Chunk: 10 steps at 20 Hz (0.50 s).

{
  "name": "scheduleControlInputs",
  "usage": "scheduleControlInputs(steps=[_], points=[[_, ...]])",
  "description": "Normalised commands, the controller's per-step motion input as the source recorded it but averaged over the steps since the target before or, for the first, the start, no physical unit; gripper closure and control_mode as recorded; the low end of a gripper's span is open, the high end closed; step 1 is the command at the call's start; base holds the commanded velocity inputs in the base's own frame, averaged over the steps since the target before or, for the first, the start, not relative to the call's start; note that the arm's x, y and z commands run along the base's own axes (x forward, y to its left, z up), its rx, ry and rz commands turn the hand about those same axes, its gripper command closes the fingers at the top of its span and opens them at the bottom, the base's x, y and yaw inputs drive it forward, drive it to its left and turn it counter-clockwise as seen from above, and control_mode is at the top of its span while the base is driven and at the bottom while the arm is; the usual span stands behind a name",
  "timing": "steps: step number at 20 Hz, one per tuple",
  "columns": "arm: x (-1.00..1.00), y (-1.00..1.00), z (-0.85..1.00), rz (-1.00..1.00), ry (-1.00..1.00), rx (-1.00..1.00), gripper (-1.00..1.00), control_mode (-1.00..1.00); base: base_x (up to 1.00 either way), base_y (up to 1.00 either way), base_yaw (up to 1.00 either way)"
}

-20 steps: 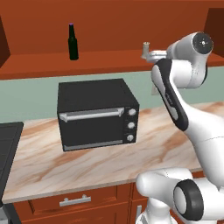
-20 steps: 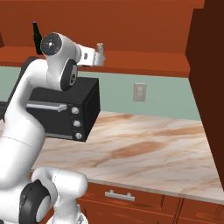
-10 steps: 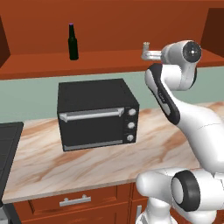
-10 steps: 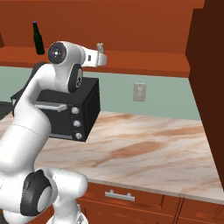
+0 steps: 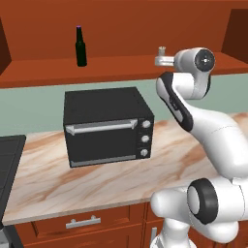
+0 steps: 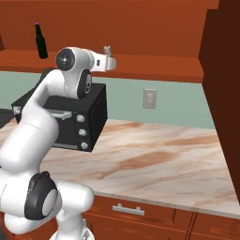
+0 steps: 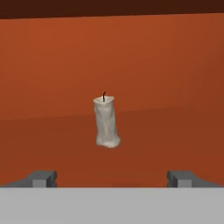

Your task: Get the candle and the beer from the cabinet and move them to the dining counter.

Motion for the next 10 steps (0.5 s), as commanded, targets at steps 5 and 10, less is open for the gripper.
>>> scheduleControlInputs(steps=[5, 10], points=[[0.07, 0.0, 0.15, 0.0, 0.09, 0.0, -1.0, -1.0, 0.0, 0.0, 0.0], [0.04, 0.0, 0.12, 0.0, 0.05, 0.0, -1.0, -1.0, 0.0, 0.0, 0.0]])
